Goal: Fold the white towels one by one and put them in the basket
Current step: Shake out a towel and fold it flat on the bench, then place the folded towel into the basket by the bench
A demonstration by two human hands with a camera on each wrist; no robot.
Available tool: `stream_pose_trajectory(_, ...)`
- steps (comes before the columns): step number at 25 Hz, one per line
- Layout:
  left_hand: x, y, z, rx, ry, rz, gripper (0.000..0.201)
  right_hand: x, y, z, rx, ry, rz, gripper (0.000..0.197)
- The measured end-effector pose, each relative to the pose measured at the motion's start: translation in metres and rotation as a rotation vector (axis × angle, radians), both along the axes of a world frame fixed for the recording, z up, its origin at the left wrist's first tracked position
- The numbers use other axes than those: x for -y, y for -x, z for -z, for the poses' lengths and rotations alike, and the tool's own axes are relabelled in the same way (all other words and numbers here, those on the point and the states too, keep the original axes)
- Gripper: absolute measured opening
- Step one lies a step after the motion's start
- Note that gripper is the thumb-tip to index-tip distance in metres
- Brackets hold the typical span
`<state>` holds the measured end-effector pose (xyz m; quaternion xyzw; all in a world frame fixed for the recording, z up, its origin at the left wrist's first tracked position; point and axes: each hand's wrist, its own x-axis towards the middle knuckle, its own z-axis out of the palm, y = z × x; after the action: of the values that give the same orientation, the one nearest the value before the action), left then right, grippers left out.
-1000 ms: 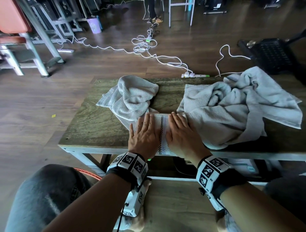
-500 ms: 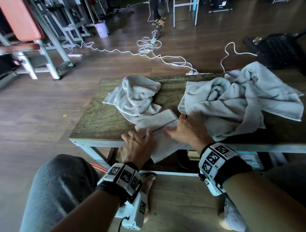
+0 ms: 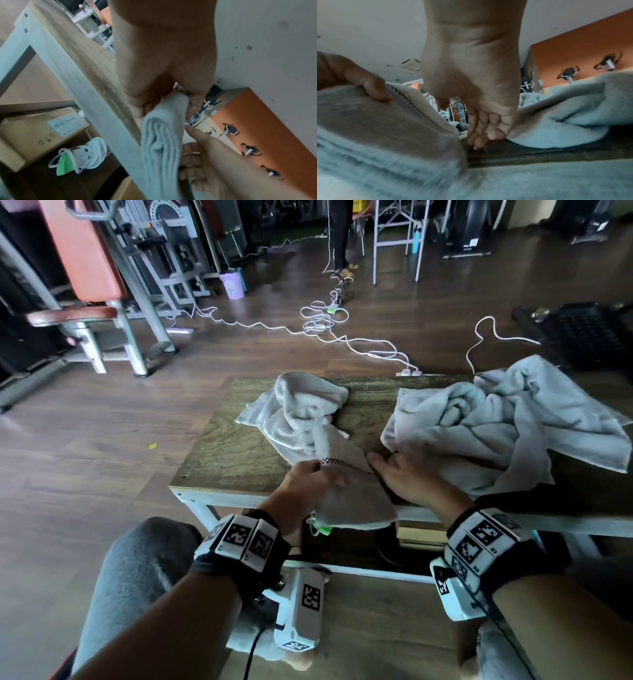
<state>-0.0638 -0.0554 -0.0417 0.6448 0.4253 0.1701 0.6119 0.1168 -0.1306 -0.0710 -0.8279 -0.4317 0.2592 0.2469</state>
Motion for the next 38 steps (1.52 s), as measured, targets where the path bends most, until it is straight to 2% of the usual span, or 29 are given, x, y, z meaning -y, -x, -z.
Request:
stream_pose_trajectory(3, 0.000, 0.017, -0.051, 0.089, -0.075, 0.163, 0.012, 0.005, 0.015, -0.020, -0.451, -0.207, 0.032, 0.051)
stream_pose_trajectory(5, -0.002, 0.032, -0.081, 0.118, -0.088, 0.196, 0.015, 0.006, 0.029, -0.033, -0.788, -0.246, 0.034, 0.044)
stream_pose_trajectory(7, -0.007, 0.052, -0.106, 0.140, -0.121, 0.158, 0.017, 0.004, 0.047, -0.054, -0.977, -0.339, 0.019, 0.046)
stream_pose_trajectory(8, -0.009, 0.062, -0.116, 0.152, -0.153, 0.137, 0.018, 0.002, 0.055, -0.065, -1.017, -0.386, -0.005, 0.042)
stream_pose_trajectory(10, -0.015, 0.085, -0.133, 0.171, -0.233, 0.081, 0.037, -0.005, 0.071, -0.087, -1.039, -0.457, -0.064, 0.035)
stream_pose_trajectory(13, -0.018, 0.119, -0.159, 0.170, -0.332, -0.045, 0.057, -0.019, 0.095, -0.115, -0.932, -0.535, -0.155, 0.047)
stream_pose_trajectory(17, -0.014, 0.180, -0.185, 0.144, -0.404, -0.164, 0.048, -0.047, 0.134, -0.145, -0.886, -0.545, -0.326, 0.034)
stream_pose_trajectory(19, -0.011, 0.212, -0.191, 0.095, -0.420, -0.228, 0.043, -0.063, 0.154, -0.148, -0.892, -0.516, -0.415, 0.032)
stream_pose_trajectory(21, -0.013, 0.239, -0.188, 0.026, -0.417, -0.275, 0.046, -0.081, 0.171, -0.145, -0.856, -0.483, -0.468, 0.033)
stream_pose_trajectory(23, -0.021, 0.272, -0.171, -0.029, -0.361, -0.375, 0.058, -0.105, 0.195, -0.136, -0.817, -0.425, -0.518, 0.037)
stream_pose_trajectory(27, -0.038, 0.334, -0.101, -0.051, -0.165, -0.576, 0.060, -0.156, 0.253, -0.093, -0.653, -0.282, -0.679, 0.054)
stream_pose_trajectory(32, -0.052, 0.388, 0.024, -0.166, 0.062, -0.742, 0.045, -0.195, 0.312, 0.019, -0.576, -0.055, -0.773, 0.057)
stream_pose_trajectory(36, -0.044, 0.397, 0.115, -0.231, 0.203, -0.855, 0.059, -0.204, 0.331, 0.118, -0.494, 0.127, -0.829, 0.050)
stream_pose_trajectory(38, -0.037, 0.398, 0.149, -0.239, 0.286, -0.910, 0.058, -0.202, 0.337, 0.148, -0.385, 0.162, -0.903, 0.046)
